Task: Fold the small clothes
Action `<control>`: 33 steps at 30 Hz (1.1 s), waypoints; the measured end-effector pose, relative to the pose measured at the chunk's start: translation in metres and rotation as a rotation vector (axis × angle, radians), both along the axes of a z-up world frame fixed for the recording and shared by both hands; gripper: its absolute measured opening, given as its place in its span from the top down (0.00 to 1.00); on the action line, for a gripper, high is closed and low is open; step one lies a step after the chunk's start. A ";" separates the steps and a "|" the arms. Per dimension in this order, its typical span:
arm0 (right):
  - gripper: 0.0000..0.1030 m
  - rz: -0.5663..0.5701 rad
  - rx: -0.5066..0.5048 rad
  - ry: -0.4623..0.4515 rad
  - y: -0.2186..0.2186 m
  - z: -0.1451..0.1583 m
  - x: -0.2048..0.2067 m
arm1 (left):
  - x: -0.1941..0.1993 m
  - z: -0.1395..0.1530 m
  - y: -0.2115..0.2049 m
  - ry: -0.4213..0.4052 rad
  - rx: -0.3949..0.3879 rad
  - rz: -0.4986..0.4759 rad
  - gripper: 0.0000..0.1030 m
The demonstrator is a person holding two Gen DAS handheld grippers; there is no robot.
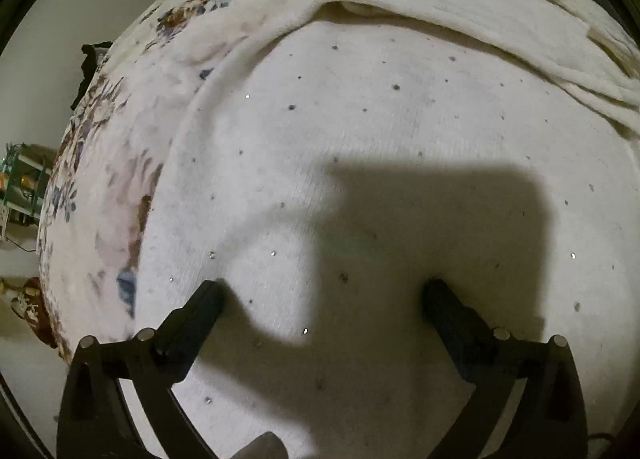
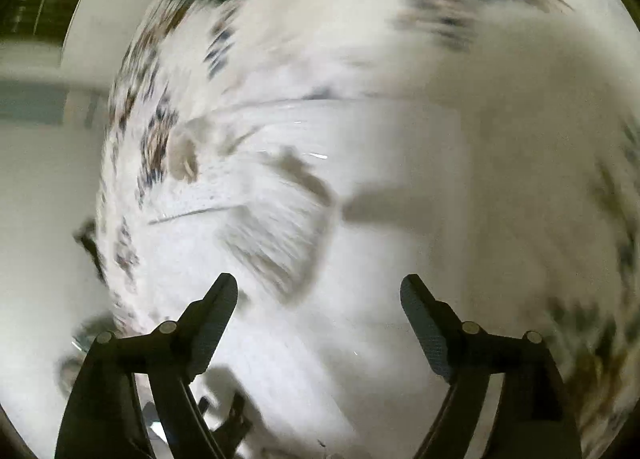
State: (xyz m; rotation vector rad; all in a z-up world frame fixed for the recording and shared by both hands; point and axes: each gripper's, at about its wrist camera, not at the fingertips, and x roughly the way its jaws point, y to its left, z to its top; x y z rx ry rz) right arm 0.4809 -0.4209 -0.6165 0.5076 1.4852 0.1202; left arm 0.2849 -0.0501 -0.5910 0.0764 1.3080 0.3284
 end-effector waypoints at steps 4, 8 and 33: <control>0.37 0.189 -0.158 0.020 0.063 -0.025 0.034 | 0.000 -0.004 0.003 -0.063 -0.039 0.048 0.00; 0.83 0.090 -0.291 -0.041 0.033 -0.010 0.013 | -0.003 -0.002 0.006 -0.090 -0.073 0.046 0.00; 0.90 0.003 0.031 -0.043 -0.109 -0.047 0.070 | -0.077 0.056 -0.015 -0.035 -0.065 0.052 0.00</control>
